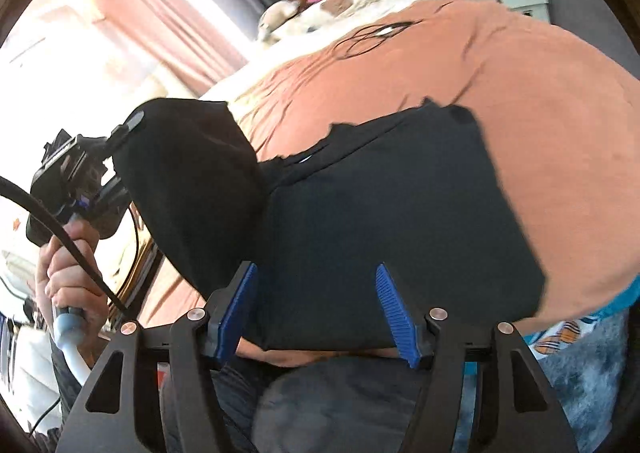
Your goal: Fold small clothes
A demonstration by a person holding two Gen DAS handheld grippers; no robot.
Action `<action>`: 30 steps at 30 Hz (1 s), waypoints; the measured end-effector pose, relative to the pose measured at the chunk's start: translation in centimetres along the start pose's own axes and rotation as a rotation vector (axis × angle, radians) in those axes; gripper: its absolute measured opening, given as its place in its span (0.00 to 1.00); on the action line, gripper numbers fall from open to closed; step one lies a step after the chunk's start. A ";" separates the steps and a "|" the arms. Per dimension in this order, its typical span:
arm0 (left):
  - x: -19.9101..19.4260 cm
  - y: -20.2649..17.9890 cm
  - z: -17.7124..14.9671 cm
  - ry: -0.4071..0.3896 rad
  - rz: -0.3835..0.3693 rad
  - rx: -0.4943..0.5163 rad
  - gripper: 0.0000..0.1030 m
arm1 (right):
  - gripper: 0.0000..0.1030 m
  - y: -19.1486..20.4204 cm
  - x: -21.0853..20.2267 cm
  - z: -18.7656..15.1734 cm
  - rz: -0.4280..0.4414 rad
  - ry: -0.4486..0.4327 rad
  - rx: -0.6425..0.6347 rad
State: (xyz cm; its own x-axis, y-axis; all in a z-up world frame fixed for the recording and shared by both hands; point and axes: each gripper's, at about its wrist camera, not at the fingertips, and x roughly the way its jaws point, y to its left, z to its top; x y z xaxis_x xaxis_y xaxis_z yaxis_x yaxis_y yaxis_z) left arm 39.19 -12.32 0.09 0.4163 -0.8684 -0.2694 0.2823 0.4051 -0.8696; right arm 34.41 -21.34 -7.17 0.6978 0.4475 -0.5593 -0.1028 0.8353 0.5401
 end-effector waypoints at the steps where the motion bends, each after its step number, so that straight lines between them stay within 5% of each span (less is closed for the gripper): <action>1: 0.6 -0.2 -0.1 0.011 -0.002 0.004 0.13 | 0.58 -0.5 -0.2 0.0 -0.009 -0.006 0.009; 18: 13.0 -2.4 -5.6 0.270 0.019 0.052 0.13 | 0.58 -7.0 -5.1 -0.8 -0.057 -0.026 0.185; 20: 14.1 -2.5 -5.9 0.308 0.035 0.068 0.19 | 0.58 -7.5 -5.4 -0.7 -0.055 -0.030 0.198; 25: 13.5 -2.1 -7.2 0.366 0.048 0.089 0.68 | 0.58 -8.3 -6.4 -1.1 -0.029 -0.034 0.215; 30: 11.0 -0.7 -6.1 0.327 0.141 0.123 0.72 | 0.58 -8.9 -5.6 -0.5 0.001 -0.025 0.211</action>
State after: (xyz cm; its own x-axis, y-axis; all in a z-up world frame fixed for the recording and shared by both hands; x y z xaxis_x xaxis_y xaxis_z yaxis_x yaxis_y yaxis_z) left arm 38.31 -23.90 -4.77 0.1658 -0.8388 -0.5185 0.3515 0.5415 -0.7637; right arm 31.05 -31.11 -9.11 0.7156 0.4379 -0.5442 0.0456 0.7482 0.6619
